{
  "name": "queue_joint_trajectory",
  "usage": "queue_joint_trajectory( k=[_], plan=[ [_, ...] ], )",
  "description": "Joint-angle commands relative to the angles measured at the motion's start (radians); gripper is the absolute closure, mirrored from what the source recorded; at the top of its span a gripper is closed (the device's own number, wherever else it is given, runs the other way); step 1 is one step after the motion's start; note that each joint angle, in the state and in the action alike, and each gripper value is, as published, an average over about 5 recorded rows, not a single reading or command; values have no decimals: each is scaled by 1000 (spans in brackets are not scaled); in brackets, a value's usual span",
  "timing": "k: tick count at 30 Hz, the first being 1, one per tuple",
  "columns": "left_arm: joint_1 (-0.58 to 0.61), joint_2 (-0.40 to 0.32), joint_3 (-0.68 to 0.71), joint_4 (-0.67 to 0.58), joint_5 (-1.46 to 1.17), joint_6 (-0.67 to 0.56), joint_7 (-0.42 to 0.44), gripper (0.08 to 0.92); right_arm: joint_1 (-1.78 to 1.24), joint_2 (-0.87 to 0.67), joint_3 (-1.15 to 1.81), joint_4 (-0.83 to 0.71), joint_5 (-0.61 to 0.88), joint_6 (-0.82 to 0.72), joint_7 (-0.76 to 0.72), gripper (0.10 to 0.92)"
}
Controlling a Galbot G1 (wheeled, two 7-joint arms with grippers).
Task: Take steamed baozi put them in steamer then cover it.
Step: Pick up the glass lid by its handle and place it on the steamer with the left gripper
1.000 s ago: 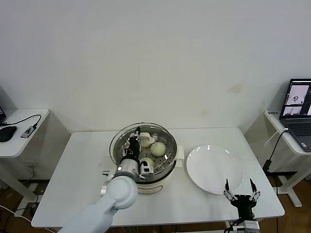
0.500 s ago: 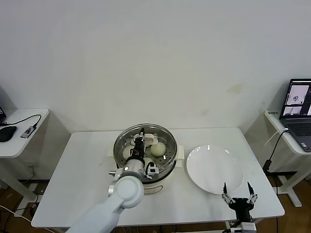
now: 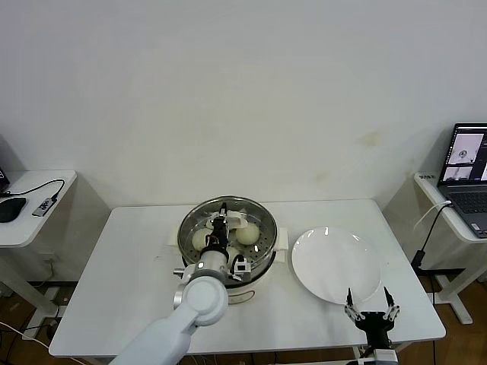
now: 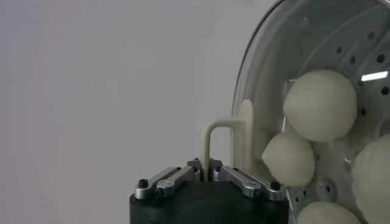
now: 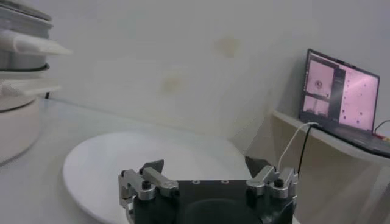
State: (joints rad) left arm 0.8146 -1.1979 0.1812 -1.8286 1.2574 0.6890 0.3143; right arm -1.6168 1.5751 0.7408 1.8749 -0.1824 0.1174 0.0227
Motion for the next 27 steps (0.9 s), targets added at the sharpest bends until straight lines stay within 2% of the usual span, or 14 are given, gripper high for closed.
queue_joint_trajectory(
  k=[1,20,23,27],
  plan=[
    [3,-4,1,8,5,-1,-1,860,0,-1,-1,-4,-3,2,0,203],
    [22,-11,-18,4,4,-17,-12,860,-10,0,-5,5,-15,6,-3,203],
    [28,-12,-22,-14,-2,-15,-16,833,-11,0,-7,5,-18,6,-3,203],
    [43,-4,-32,-44,-11,-13,-24,725,-11,1,-13,3,-25,7,-3,203]
  ],
)
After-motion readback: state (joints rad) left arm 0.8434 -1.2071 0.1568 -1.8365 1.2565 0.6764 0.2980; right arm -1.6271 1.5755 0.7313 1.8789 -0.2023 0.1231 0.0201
